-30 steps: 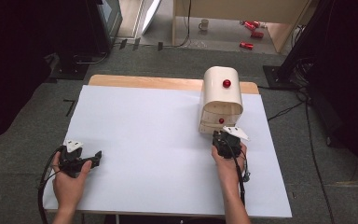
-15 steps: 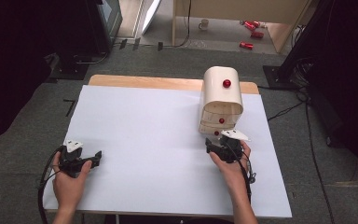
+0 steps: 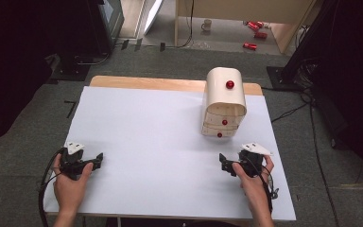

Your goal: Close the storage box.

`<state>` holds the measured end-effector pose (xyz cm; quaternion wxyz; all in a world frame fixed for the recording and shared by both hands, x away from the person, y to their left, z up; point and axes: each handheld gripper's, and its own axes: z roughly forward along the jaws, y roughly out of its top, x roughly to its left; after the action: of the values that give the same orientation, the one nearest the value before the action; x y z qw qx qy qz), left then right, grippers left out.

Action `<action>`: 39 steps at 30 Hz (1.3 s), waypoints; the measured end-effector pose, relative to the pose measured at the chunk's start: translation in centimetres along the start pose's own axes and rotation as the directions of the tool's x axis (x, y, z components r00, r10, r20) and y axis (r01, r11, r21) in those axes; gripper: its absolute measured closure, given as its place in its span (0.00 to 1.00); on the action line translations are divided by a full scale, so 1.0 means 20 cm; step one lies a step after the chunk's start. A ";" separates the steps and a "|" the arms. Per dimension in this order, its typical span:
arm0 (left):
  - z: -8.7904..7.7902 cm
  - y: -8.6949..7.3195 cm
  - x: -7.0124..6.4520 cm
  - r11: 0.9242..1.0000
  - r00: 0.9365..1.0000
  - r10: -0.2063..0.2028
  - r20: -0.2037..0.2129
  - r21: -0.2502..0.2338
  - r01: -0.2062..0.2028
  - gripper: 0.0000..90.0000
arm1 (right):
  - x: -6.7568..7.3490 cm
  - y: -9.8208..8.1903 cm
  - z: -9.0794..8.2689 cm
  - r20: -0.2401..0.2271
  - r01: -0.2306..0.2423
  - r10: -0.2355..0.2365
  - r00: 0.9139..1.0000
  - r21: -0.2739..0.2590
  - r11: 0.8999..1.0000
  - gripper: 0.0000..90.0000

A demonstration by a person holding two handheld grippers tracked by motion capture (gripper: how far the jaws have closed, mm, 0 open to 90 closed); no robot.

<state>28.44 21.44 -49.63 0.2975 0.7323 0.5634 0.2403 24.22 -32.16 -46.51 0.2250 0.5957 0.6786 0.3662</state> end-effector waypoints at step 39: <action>0.00 0.00 0.00 1.000 1.000 0.000 -0.001 -0.001 0.000 0.15 | -0.39 -0.37 -0.22 0.133 0.029 -0.039 0.990 0.082 0.996 0.00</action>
<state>28.42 21.43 -49.63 0.2976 0.7321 0.5636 0.2406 17.77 -40.89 -50.38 0.2526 0.6158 0.6860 0.2940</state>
